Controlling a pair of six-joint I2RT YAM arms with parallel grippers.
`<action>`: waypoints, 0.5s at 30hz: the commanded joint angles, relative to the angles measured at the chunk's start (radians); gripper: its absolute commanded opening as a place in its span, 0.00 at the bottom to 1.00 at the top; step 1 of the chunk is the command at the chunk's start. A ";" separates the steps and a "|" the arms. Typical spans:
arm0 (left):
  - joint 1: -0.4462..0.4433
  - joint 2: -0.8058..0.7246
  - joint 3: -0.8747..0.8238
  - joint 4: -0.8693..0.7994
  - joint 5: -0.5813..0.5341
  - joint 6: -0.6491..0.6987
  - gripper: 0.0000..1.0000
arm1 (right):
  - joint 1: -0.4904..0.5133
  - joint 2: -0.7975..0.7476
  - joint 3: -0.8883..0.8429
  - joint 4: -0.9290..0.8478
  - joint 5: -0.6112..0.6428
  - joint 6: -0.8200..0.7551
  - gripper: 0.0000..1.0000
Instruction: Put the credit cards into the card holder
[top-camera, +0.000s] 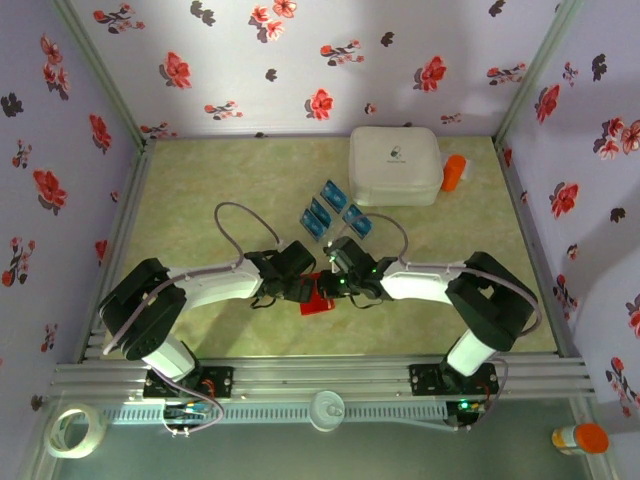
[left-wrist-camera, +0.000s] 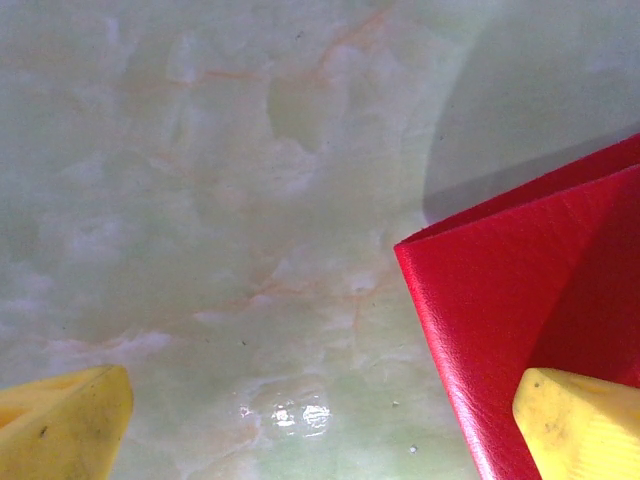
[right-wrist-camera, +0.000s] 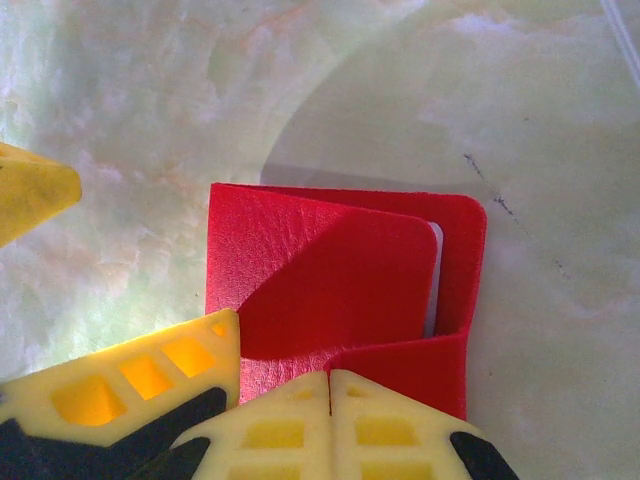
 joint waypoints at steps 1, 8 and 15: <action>-0.009 0.018 -0.035 -0.040 -0.007 -0.013 1.00 | 0.049 0.047 -0.087 -0.207 -0.019 -0.021 0.00; 0.044 -0.018 -0.065 0.019 0.059 -0.089 1.00 | 0.066 0.056 -0.127 -0.191 0.003 -0.008 0.00; 0.098 -0.058 -0.088 0.081 0.117 -0.124 1.00 | 0.073 0.065 -0.121 -0.216 0.041 -0.001 0.00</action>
